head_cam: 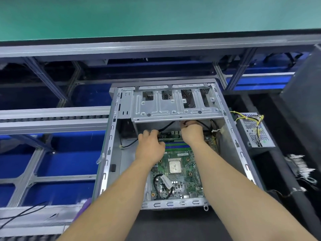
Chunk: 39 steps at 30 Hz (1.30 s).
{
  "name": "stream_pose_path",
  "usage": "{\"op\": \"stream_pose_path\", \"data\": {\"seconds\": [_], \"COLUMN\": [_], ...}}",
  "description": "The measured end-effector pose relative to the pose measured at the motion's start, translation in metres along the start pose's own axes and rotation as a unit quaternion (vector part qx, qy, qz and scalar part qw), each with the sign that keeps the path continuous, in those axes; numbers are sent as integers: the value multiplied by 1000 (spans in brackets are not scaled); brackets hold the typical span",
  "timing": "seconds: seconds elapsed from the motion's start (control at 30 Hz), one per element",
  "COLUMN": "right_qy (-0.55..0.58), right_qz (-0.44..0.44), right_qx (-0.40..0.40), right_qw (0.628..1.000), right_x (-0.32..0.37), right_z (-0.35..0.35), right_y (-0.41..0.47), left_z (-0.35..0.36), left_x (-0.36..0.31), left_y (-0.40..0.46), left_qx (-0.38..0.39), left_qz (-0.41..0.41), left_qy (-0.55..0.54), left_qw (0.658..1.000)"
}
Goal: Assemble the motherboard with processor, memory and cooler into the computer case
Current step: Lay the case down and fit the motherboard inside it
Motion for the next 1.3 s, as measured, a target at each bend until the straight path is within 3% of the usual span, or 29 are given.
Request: {"op": "stream_pose_path", "data": {"seconds": [0.2, 0.33, 0.43, 0.57, 0.67, 0.77, 0.9, 1.07, 1.3], "right_qy": [3, 10, -122, -250, -196, -156, -132, -205, -183], "right_qz": [-37, -90, -174, -284, -334, -326, -315, -324, -324], "right_qx": [88, 59, 21, 21, -105, -194, -191, -211, -199], "right_qw": [995, 994, 977, 926, 916, 912, 920, 899, 907], "right_x": [10, 14, 19, 23, 30, 41, 54, 53, 49], "right_z": [9, -6, -23, -49, -89, -116, -128, -112, -114], "right_y": [-17, -37, -54, -71, -81, -79, -68, -65, -63], "left_z": [-2, -2, 1, 20, 41, 58, 74, 99, 118], "left_x": [-5, -14, -33, -79, -112, -131, -143, -141, -135], "left_y": [2, 2, 2, -1, -6, -11, -18, -36, -41], "left_qx": [-8, -10, 10, 136, 234, 279, 319, 415, 425], "left_qz": [12, 39, 90, 165, 190, 170, 134, 28, -21], "left_qy": [47, 80, 44, -20, -44, -79, -158, -339, -392], "left_qw": [999, 996, 995, 977, 952, 942, 925, 844, 815]}}
Point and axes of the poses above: each hand's wrist, its own y-axis towards the middle knuckle, its own z-axis out of the palm, x = y × z, the point moved 8 cm from there along y, towards the middle knuckle, and after that the axes turned 10 degrees about z, right-handed, at the moved point
